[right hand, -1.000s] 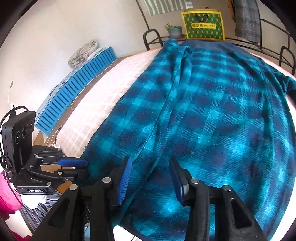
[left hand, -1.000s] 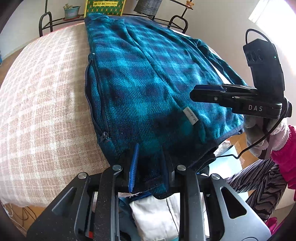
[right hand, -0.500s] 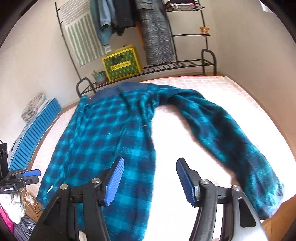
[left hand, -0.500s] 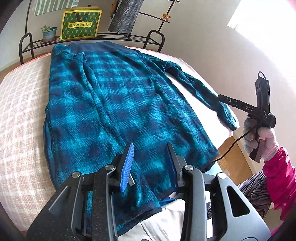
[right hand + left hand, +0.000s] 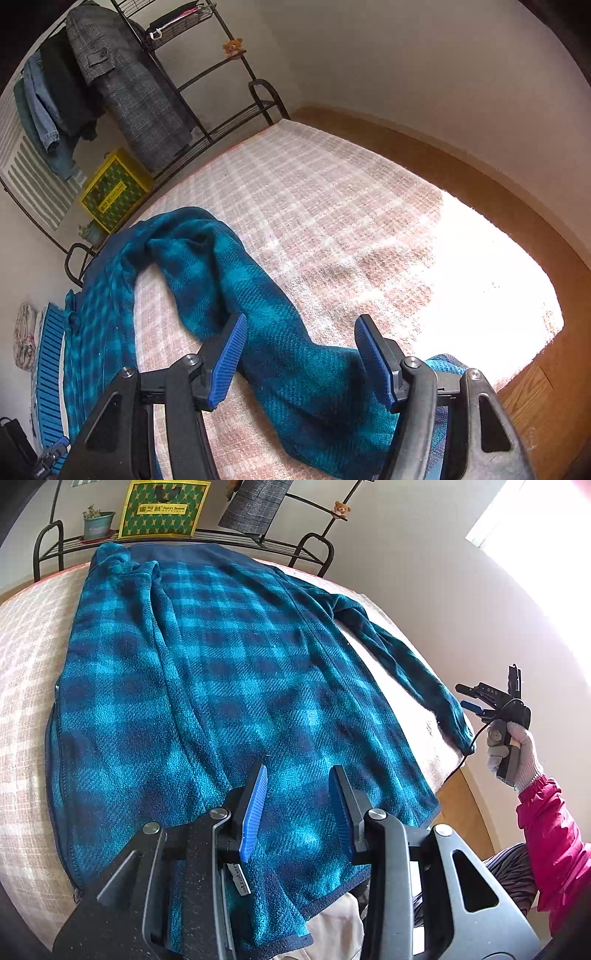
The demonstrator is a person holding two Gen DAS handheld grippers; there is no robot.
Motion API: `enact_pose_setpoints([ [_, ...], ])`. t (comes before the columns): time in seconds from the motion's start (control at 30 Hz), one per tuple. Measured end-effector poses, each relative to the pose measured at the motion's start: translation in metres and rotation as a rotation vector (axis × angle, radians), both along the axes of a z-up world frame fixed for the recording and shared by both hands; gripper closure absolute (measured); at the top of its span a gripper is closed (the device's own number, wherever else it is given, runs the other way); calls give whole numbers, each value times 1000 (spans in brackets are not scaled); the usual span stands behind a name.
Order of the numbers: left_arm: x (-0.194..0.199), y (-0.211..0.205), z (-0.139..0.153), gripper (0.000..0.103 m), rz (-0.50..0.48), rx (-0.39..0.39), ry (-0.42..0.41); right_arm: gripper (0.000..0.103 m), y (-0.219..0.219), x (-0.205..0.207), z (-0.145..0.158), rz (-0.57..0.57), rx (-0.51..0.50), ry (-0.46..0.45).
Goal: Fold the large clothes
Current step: 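Grasp the sleeve cuff with the right gripper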
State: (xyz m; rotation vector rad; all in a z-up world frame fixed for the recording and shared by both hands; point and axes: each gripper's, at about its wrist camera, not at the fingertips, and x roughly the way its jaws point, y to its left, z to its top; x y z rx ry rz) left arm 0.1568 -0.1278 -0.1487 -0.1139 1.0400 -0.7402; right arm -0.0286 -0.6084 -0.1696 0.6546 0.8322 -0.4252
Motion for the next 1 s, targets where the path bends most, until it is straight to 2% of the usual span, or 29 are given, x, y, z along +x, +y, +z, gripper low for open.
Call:
enact_pose_setpoints([
  [0.13,2,3,-6,68,-1,-3,15,39,4,15,-16,51,74,15],
  [0.2,4,7,-5,68,6,-19,23,39,-1,16,-22,24,127,8],
  [0.3,5,13,-4,68,21,-35,29,39,-20,1,-23,-45,231,-68],
  [0.4,5,17,-6,68,24,-41,38,42,-41,-17,-26,-136,257,-77],
  [0.5,4,14,-10,68,8,-36,57,47,-41,-19,-37,-143,208,4],
  [0.63,-1,4,-11,68,-29,-28,59,47,-20,-5,-38,-28,143,45],
  [0.73,-7,-3,-8,68,-62,-26,39,47,5,8,-34,75,26,113],
  [0.8,-8,-6,-8,68,-75,-25,37,47,13,14,-40,98,-23,170],
  [0.87,-9,-7,-10,68,-79,-23,45,47,14,14,-45,95,-23,175],
  [0.93,-8,-7,-12,68,-78,-17,52,68,15,13,-43,103,-14,167],
  [0.97,-8,-7,-13,68,-77,-16,56,85,14,11,-42,108,6,158],
  [1.0,-7,-7,-14,68,-75,-16,60,93,13,9,-40,103,13,151],
])
